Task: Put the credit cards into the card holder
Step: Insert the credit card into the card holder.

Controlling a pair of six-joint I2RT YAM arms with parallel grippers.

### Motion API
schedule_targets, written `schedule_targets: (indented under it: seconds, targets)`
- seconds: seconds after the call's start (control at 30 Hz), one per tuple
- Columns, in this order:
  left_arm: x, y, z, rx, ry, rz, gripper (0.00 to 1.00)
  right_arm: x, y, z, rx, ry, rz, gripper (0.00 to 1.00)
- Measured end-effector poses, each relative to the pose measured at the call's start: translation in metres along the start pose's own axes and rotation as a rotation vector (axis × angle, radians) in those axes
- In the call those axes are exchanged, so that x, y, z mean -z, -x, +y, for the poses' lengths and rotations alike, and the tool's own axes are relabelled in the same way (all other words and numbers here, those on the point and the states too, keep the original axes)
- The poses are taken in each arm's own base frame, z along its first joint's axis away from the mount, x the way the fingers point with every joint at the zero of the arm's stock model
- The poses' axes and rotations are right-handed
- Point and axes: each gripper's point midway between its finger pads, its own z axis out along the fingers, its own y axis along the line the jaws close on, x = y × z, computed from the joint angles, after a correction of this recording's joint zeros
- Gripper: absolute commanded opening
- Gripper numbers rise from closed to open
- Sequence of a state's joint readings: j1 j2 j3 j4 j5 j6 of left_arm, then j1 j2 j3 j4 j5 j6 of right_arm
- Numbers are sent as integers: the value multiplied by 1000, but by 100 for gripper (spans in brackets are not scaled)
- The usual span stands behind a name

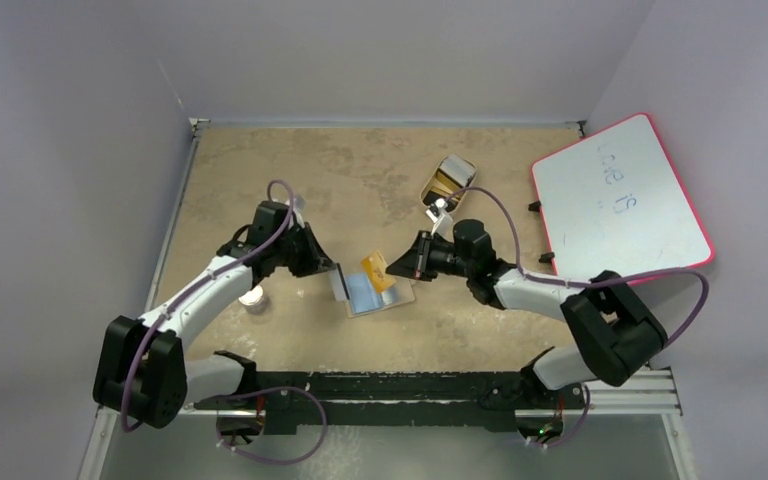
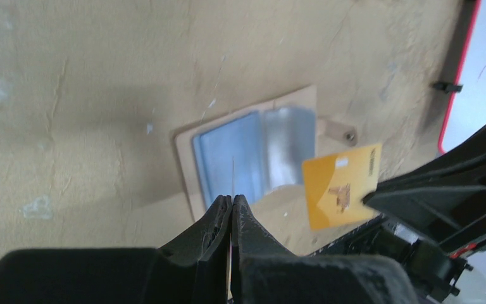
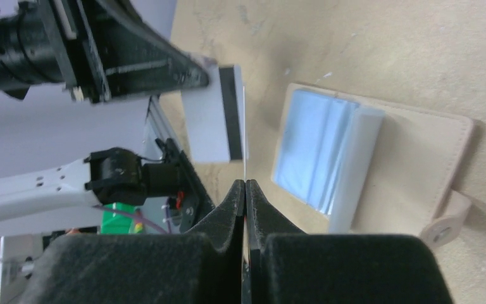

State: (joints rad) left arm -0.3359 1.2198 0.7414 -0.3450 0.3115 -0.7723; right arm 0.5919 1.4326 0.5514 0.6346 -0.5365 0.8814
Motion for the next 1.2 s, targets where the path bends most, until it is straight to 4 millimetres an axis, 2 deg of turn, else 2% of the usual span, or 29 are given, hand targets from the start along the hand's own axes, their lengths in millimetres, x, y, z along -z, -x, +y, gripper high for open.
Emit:
schedule_targets:
  seconds: [0.17,0.3,0.7,1.2]
  targets:
    - [-15,-40,22,31,-4,133,0,-9,-1,-25,-22,-84,-20,0]
    - [-25,-61,38,74,15,205,0,-13,-6,-44,-40,-144,-15,0]
    - [-41,-63,45,106,35,218,0,-21,-17,-69,-63,-199,9,0]
    - [-45,-64,47,109,51,217,0,-21,-19,-71,-34,-213,11,0]
